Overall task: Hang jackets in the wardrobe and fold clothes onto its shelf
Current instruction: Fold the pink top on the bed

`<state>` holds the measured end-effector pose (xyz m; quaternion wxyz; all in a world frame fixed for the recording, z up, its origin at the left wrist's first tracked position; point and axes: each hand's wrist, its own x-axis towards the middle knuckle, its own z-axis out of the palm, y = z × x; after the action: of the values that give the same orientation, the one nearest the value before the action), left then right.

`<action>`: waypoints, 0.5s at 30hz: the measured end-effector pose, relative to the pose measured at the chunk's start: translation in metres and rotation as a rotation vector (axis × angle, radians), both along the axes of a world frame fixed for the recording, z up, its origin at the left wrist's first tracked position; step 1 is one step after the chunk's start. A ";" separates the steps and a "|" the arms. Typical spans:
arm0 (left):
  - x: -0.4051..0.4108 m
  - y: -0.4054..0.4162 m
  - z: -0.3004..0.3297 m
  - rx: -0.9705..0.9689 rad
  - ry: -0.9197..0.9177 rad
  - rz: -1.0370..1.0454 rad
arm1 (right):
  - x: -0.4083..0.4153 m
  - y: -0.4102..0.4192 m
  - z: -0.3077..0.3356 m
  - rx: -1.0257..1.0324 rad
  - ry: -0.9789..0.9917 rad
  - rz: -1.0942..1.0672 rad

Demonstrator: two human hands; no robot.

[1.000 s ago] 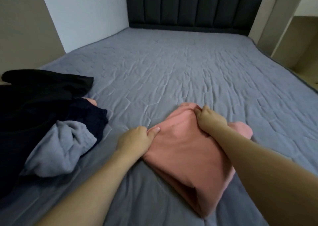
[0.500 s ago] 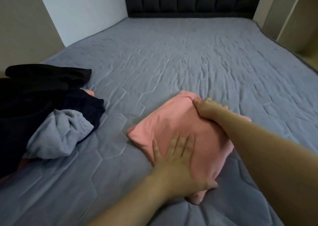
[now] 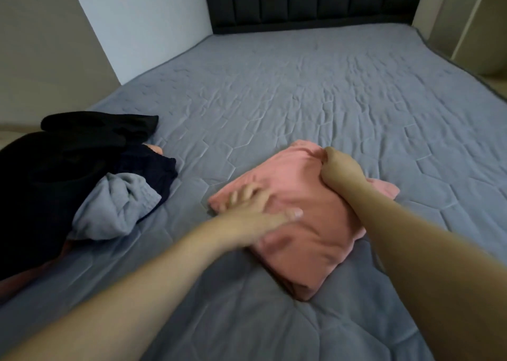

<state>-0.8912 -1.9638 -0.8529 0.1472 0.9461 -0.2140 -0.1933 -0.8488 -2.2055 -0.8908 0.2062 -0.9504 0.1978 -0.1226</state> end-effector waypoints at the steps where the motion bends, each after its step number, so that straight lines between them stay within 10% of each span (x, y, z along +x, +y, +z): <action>1: 0.014 0.001 0.005 -0.071 -0.147 0.136 | -0.002 -0.001 0.001 0.023 -0.011 0.006; 11: 0.082 0.001 -0.029 -0.293 0.015 0.419 | 0.030 0.016 0.038 0.316 0.301 0.053; 15: 0.093 0.023 0.036 -0.485 0.269 0.390 | 0.040 0.037 0.100 0.775 0.260 0.094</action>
<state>-0.7981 -1.9406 -0.8173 0.4293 0.8726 -0.0477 -0.2280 -0.8086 -2.1686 -0.7910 0.5276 -0.8180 0.2102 0.0914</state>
